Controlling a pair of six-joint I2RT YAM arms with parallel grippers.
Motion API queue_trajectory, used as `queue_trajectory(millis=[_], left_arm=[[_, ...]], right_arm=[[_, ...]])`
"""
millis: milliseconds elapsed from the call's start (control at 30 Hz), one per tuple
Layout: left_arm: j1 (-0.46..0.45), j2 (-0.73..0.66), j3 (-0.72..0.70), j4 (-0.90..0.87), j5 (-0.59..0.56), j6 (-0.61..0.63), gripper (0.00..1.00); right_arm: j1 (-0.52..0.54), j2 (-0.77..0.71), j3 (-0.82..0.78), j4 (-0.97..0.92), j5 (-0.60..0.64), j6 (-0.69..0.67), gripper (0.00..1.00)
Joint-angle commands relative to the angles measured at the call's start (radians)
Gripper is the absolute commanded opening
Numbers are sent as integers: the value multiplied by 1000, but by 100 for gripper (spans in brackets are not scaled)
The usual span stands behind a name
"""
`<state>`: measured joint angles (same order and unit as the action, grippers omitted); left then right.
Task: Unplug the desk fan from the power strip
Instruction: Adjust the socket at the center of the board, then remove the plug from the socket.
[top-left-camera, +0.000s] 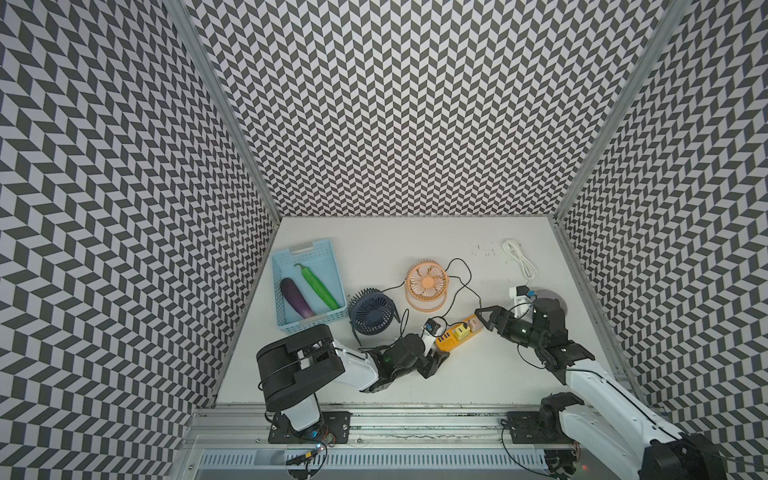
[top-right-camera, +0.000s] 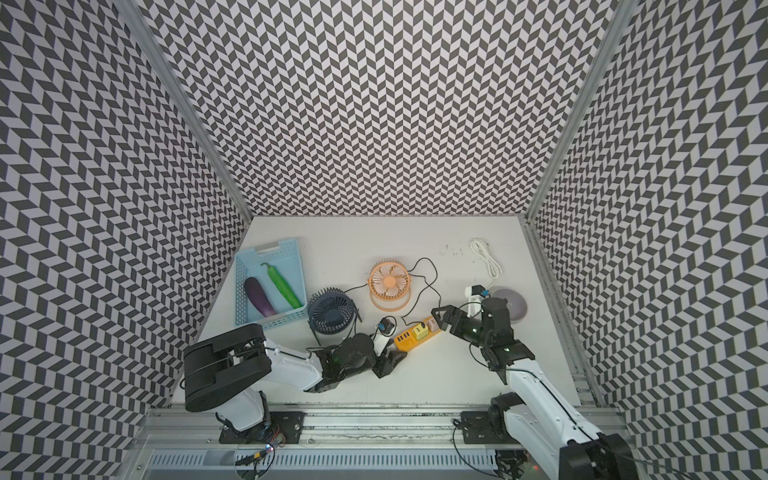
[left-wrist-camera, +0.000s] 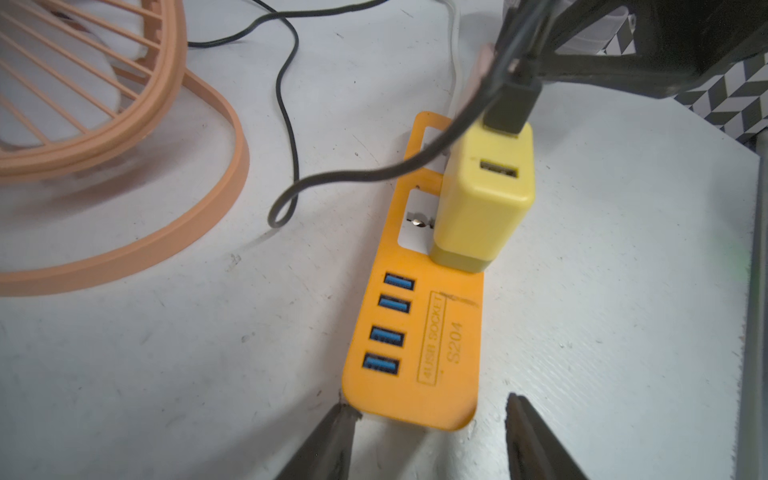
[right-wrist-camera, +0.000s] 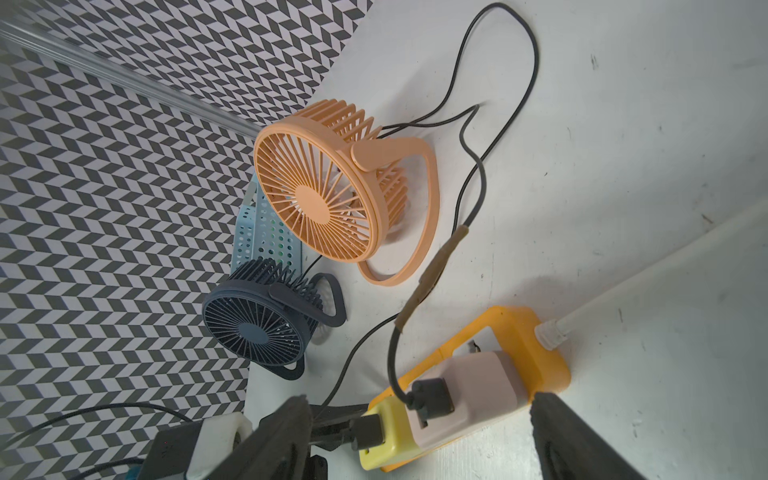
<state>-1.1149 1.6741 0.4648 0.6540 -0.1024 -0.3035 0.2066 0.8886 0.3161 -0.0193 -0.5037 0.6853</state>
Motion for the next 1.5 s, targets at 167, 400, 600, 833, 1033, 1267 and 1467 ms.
queue_trajectory(millis=[167,400,600,833,1033,1267,1467], left_arm=[[-19,64,58,43,-51,41,52],[-20,34,11,86,-89,47,62],[-20,31,0,122,-79,78,64],[-19,60,1,163,-77,100,66],[-17,91,20,174,-62,120,61],[-18,125,31,204,-62,123,62],[-18,140,43,227,-62,140,64]], right_arm=[[5,29,1,109,-27,33,86],[5,29,31,48,8,-15,85],[16,-30,61,-57,62,-89,82],[53,-87,94,-149,114,-144,80],[98,-106,101,-184,130,-173,77],[172,-119,103,-203,169,-204,71],[228,-112,110,-210,220,-199,70]])
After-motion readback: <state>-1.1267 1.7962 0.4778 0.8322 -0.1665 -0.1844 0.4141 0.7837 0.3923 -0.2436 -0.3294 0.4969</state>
